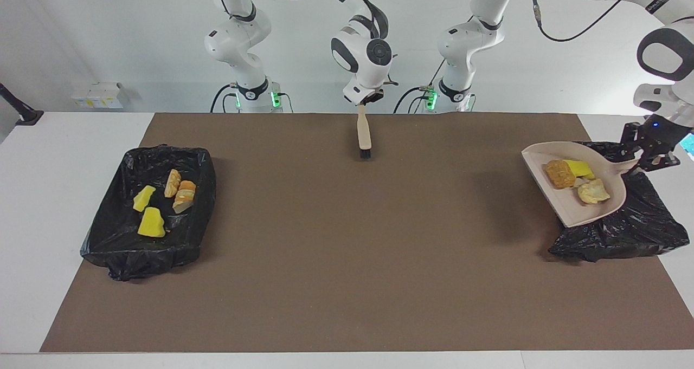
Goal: Sweep and dump trash in bin
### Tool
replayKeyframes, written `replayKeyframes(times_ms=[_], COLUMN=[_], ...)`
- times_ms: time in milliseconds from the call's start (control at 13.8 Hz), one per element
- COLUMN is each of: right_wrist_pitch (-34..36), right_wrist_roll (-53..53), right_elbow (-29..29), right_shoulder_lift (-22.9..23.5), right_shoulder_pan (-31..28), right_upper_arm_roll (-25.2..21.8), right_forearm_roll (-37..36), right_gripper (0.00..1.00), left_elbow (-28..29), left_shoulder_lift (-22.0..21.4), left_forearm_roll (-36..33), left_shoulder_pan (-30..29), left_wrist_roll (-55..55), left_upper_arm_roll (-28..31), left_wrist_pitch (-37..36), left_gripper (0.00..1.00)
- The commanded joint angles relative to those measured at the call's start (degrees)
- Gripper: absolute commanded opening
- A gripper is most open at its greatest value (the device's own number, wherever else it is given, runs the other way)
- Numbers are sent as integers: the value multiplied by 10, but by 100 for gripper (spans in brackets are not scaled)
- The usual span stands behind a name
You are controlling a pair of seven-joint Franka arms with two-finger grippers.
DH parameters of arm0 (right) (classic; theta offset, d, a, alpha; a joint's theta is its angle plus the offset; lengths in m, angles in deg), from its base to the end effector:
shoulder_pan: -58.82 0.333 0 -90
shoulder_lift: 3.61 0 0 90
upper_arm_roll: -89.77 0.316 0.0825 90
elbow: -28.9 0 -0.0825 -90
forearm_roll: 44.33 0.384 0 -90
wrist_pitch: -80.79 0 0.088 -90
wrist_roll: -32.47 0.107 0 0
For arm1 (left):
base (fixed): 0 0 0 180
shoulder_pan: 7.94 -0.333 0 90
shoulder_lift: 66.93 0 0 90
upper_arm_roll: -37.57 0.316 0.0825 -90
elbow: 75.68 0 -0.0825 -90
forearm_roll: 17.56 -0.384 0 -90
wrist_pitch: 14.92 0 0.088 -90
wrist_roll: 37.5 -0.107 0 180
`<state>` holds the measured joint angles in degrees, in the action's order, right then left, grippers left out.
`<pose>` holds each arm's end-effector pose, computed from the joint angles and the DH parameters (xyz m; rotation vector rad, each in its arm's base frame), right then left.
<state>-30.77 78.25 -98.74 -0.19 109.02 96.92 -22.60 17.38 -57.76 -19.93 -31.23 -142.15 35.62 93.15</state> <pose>0.2463 0.4304 0.3273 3.0010 0.0018 -0.7175 0.5787 0.2308 0.5337 -2.2573 2.0286 -0.0236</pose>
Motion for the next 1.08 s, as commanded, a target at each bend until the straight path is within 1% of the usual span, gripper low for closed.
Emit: replayKeyframes(times_ms=[0,145,289,361,434,578,723,867,940,1012], right_wrist_pitch=[-10,-17,-14,-12,-11,-11,-10,-7,3,7], right_wrist_roll=[11,3,-7,-9,-10,-13,-11,-13,-11,-12], right_elbow=[-21,-22,-21,-21,-20,-13,1,26,39,48], right_shoulder_lift=[-15,-4,-4,-3,-3,0,9,27,35,36], right_shoulder_pan=[-5,-1,-1,-1,-1,-1,-3,-17,-28,-42], right_upper_arm_roll=[1,1,1,1,1,1,1,-2,-2,-2], right_forearm_roll=[32,32,32,31,29,26,24,17,-10,-36], right_gripper=[0,6,17,33,39,42,44,55,62,68], left_elbow=[-66,-67,-64,-58,-46,-5,39,84,104,119], left_shoulder_lift=[34,36,35,35,31,17,0,-22,-30,-41], left_forearm_roll=[-46,-81,-119,-133,-155,-216,-271,-364,-408,-448], left_shoulder_pan=[-36,-48,-62,-66,-65,-62,-52,-30,-20,-13], left_wrist_roll=[-10,-11,-2,-2,-1,17,58,121,151,171], left_upper_arm_roll=[-7,-6,-3,-3,-3,-2,-2,-2,-2,-3], left_wrist_pitch=[-6,34,73,100,123,173,195,203,205,206], left_gripper=[0,0,0,0,0,0,0,0,0,0])
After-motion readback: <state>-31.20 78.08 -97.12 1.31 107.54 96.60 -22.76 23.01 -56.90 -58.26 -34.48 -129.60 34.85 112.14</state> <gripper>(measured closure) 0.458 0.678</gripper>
